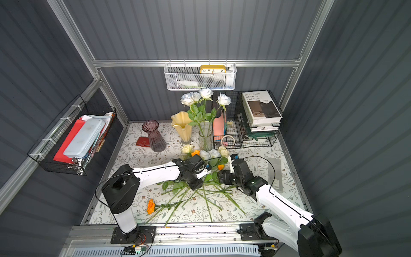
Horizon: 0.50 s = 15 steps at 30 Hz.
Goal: Arrange the flowers in different vases according to their colors
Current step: Pick up the flower at the center of the board.
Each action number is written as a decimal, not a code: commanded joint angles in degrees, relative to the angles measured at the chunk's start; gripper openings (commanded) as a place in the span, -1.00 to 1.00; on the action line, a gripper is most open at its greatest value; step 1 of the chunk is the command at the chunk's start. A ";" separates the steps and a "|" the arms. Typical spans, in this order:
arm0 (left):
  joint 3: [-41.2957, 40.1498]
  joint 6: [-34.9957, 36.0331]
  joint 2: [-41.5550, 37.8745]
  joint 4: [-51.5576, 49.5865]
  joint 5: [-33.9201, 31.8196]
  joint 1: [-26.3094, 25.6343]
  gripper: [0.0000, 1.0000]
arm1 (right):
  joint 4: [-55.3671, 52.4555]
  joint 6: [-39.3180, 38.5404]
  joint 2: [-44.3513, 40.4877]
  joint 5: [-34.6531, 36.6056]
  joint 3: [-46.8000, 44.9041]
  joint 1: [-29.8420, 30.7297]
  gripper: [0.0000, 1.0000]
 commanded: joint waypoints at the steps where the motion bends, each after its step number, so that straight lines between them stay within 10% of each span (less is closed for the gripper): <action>1: -0.43 0.82 0.55 -0.15 0.12 0.09 -0.33 | 0.63 -0.25 -0.20 0.46 -0.74 -0.27 0.60; 15: 4.30 1.35 0.38 -0.04 -6.76 0.02 -0.93 | -1.33 0.58 -2.21 2.15 -0.78 -0.26 0.57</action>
